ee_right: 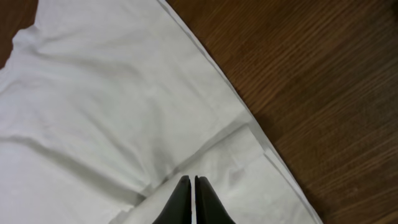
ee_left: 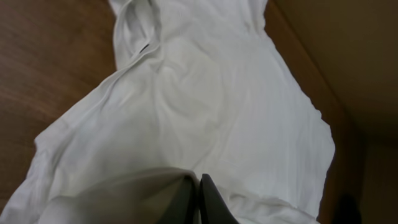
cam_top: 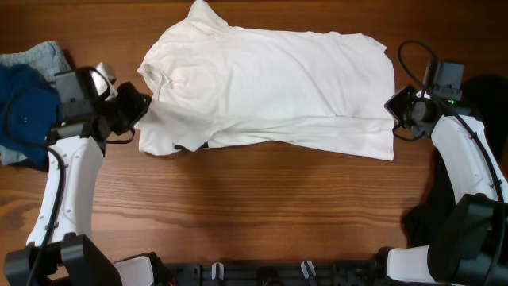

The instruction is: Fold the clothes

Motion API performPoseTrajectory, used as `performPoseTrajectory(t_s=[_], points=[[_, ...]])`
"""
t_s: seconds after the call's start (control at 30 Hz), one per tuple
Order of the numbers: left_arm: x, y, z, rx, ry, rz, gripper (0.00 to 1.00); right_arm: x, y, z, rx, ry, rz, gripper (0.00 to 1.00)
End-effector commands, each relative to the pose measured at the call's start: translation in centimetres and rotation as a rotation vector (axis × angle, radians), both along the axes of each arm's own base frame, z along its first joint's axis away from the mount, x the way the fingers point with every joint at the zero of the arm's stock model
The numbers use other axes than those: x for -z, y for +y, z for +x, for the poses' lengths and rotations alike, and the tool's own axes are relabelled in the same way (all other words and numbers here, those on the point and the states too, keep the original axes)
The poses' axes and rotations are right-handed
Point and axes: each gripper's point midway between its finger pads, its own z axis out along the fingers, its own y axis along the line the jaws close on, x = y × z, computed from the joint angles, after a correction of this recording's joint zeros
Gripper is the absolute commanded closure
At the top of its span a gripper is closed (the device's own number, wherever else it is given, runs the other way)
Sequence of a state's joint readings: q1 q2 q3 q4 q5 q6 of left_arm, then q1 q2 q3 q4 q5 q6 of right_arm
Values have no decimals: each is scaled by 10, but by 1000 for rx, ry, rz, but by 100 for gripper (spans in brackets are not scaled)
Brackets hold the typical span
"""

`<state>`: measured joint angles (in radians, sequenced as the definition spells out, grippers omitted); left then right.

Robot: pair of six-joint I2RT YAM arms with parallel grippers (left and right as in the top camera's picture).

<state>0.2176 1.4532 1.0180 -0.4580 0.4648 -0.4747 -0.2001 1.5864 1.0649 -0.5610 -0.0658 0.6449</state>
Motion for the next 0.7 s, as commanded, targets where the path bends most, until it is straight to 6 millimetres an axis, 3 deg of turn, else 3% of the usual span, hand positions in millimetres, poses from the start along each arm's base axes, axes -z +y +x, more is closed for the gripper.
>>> performPoseTrajectory(t_s=[0.0, 0.1, 0.23, 0.3, 0.4, 0.47, 0.57, 0.67], points=[[4, -6, 16, 13, -40, 17, 96, -4, -8, 8, -3, -21, -37, 96], [24, -5, 23, 4, -8, 43, 96, 12, -5, 8, -31, 17, -30, 96], [47, -4, 31, 2, 24, 44, 96, 17, -4, 6, -60, 34, -33, 96], [48, -1, 40, 0, -6, 49, 96, 17, -3, 6, -66, 34, -31, 96], [34, 4, 56, -11, -95, 68, 94, 19, 0, 4, -89, 45, -28, 96], [30, 5, 59, -14, -114, 70, 54, 22, 0, 1, -97, 62, -27, 95], [39, 12, 50, -33, -58, 61, 39, 26, 1, -5, -112, 90, -28, 95], [61, 26, 16, -73, 111, 32, 37, 30, 2, -10, -135, 110, -33, 94]])
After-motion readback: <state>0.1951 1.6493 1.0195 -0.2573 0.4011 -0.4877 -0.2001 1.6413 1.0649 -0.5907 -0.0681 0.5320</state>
